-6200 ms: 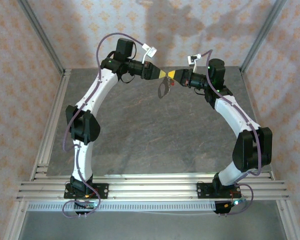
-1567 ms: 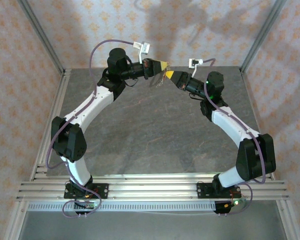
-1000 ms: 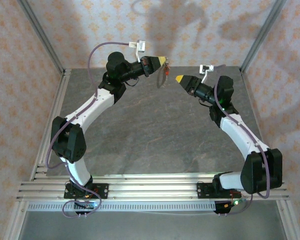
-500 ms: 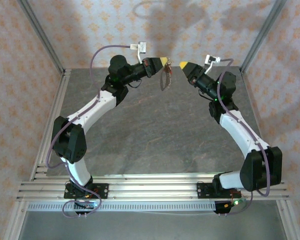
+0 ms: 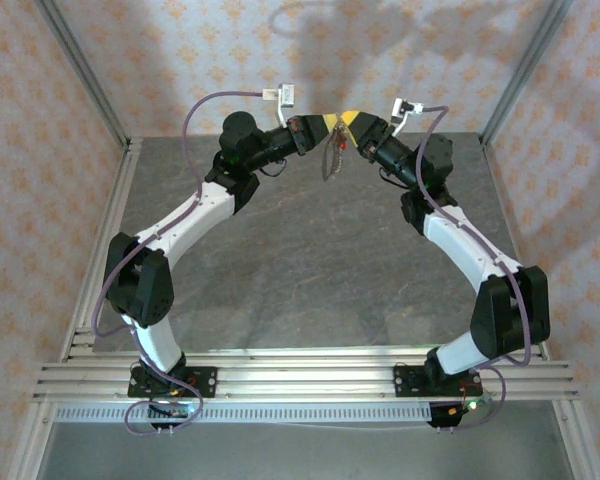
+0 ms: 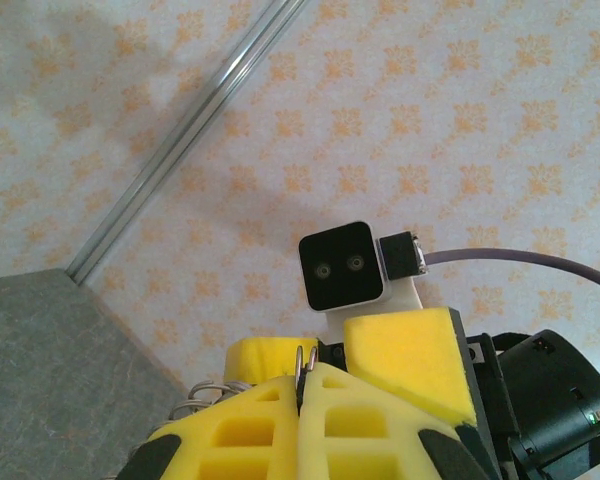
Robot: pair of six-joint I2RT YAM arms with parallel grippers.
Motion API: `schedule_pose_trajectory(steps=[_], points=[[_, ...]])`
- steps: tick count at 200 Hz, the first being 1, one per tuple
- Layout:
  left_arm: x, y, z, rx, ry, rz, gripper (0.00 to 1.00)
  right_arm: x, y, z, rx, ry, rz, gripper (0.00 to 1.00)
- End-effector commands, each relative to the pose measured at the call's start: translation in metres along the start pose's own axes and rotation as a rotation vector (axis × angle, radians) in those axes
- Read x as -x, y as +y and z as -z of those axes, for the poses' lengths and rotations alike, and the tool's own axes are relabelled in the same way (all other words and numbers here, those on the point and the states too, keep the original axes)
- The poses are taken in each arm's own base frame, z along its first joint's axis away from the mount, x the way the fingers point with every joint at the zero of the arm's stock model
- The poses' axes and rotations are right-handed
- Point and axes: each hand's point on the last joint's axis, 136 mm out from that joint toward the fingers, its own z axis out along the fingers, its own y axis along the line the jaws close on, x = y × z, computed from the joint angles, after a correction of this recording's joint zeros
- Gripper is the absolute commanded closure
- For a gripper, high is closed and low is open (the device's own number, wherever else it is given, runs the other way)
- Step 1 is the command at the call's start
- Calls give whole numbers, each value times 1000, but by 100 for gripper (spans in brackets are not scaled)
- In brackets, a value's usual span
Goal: Put the keys on the keyring
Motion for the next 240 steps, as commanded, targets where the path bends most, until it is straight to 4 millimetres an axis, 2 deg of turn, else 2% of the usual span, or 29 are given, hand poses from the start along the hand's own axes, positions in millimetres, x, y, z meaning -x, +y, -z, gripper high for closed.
schedule_pose_trajectory(steps=[1, 61, 135, 150, 169, 193, 205, 229, 240], points=[[22, -37, 8, -66, -70, -59, 100, 8, 27, -5, 84, -22, 49, 63], [20, -35, 8, -58, -65, -55, 100, 1, 24, -6, 83, -5, 44, 70], [17, -33, 5, -50, -50, -59, 100, 0, 21, -10, 79, 0, 37, 92], [15, -33, 4, -47, -43, -63, 100, -1, 22, -11, 82, 3, 38, 90], [13, -33, 3, -45, -36, -63, 100, -1, 21, -12, 79, 4, 35, 78], [12, -33, 2, -47, -32, -64, 100, -1, 22, -13, 82, 6, 32, 78], [11, -33, 1, -48, -30, -63, 100, -2, 23, -14, 86, 10, 35, 83], [10, -33, 1, -48, -26, -61, 100, -3, 23, -16, 87, 14, 35, 99], [10, -33, 1, -47, -27, -60, 100, -3, 23, -16, 87, 13, 37, 100]])
